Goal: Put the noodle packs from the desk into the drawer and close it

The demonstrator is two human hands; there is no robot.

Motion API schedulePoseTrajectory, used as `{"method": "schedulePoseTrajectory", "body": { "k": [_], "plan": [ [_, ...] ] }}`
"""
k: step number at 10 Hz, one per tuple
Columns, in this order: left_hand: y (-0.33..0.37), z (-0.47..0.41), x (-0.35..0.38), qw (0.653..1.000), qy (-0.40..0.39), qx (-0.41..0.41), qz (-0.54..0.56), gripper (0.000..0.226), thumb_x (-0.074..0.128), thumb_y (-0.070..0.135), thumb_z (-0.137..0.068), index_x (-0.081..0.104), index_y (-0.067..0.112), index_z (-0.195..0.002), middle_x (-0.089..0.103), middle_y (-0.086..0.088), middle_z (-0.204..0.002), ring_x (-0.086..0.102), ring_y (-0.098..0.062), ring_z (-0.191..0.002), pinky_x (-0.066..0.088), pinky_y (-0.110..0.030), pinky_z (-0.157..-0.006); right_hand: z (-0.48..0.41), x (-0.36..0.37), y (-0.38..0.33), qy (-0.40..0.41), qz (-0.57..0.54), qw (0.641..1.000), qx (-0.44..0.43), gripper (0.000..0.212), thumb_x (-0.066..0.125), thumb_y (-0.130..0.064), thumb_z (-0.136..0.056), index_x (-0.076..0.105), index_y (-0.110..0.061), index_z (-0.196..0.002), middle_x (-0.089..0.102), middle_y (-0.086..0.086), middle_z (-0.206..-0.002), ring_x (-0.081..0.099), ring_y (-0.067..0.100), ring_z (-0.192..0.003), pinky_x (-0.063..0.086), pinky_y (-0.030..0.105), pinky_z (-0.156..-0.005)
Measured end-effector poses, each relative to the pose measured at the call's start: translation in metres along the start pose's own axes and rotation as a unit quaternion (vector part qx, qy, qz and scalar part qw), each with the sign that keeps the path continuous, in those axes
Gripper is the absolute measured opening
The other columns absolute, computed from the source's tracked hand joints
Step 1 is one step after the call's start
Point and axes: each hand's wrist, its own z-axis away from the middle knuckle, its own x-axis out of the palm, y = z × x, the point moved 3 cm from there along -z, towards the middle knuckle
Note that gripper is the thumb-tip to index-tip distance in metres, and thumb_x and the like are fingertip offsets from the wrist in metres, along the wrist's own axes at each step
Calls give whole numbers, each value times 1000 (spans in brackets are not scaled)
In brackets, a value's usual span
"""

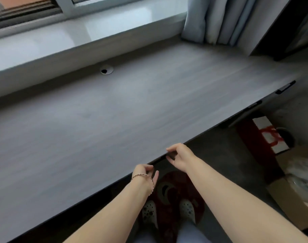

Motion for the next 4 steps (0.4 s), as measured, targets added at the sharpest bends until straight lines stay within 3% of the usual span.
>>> {"method": "schedulePoseTrajectory", "body": {
  "k": [1,2,3,4],
  "plan": [
    [0,7,11,999,0,-10,-38,16,39,-6,-91,52,0,-82,60,-7,-91,55,-24,-121,48,-37,-82,4,1,-9,-34,45,998,38,17,45,11,-82,49,-5,-86,47,10,-112,47,24,-110,45,32,-82],
    [6,24,17,976,12,-27,-214,17,43,10,-94,57,5,-101,68,-11,-104,63,-24,-100,48,-36,-81,19,-3,-27,-56,296,950,84,14,44,-7,-92,57,-6,-97,54,10,-118,46,26,-123,39,36,-102],
    [19,45,27,941,24,25,-335,19,43,12,-95,58,4,-86,63,-8,-59,62,-17,-56,48,-35,-90,41,2,-51,-82,579,804,105,41,38,-24,-97,41,-8,-134,52,13,-135,56,23,-108,44,32,-98],
    [31,78,42,908,44,161,-383,17,41,5,-94,50,2,-81,49,-7,-58,54,-18,-50,50,-29,-61,58,12,-79,-67,714,696,-35,31,37,-20,-96,46,-2,-120,59,15,-107,64,25,-95,46,32,-78]
  ]
}}
